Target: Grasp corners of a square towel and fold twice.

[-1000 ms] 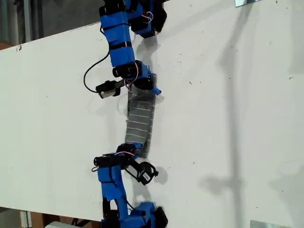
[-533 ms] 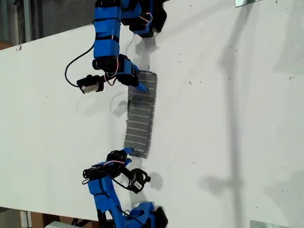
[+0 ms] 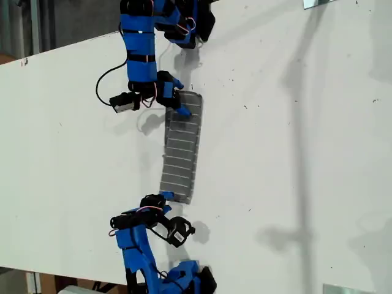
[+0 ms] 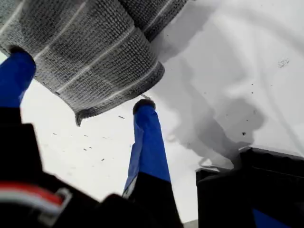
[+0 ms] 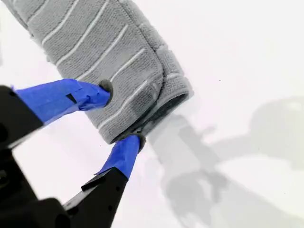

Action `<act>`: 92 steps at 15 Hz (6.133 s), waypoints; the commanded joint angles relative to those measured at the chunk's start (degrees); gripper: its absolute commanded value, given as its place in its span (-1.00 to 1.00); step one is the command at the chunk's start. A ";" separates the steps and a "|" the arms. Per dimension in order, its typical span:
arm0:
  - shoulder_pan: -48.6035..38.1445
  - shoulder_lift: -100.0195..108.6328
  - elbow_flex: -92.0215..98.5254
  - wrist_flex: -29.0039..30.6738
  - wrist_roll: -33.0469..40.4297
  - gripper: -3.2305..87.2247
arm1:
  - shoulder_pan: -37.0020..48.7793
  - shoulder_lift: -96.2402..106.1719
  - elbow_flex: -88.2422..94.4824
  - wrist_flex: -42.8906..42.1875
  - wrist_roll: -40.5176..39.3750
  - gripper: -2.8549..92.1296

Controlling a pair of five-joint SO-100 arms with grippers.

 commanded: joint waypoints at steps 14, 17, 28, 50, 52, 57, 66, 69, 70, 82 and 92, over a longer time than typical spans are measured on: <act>-1.14 35.68 41.31 -16.70 -6.86 -0.43 | 3.69 0.53 15.29 -1.58 5.80 -0.94; -2.64 37.35 45.88 -20.74 -6.68 -0.38 | -1.76 8.96 15.03 2.99 15.12 -0.94; -14.33 37.71 61.17 -37.00 -0.26 -0.43 | -14.68 26.63 -15.29 22.68 30.23 -0.94; -9.49 27.95 52.91 -37.79 -2.55 -0.61 | -20.83 37.71 -13.89 36.04 39.55 -0.26; -4.57 12.48 34.10 -32.96 -2.64 -0.61 | -20.48 37.62 -12.74 34.89 38.06 -0.26; -0.18 -3.34 -0.35 -20.57 0.53 -0.22 | -24.70 41.48 -5.89 30.23 38.50 -0.27; 2.99 -33.75 -33.66 -15.56 2.81 -0.20 | -28.12 42.10 -1.23 23.03 38.50 -0.28; 5.10 -33.49 -34.45 -16.08 1.41 -0.23 | -27.51 41.84 -0.97 21.88 38.06 -0.28; 6.06 -33.22 -34.72 -16.44 1.05 -0.33 | -27.60 41.66 -0.97 21.71 38.06 -0.28; 8.09 -36.83 -35.07 -17.75 -8.88 -0.91 | -30.41 32.43 -9.14 19.34 37.62 -0.29; 6.68 -35.95 -31.11 -8.61 -20.04 -0.93 | -31.90 27.07 -13.27 18.81 36.83 -0.30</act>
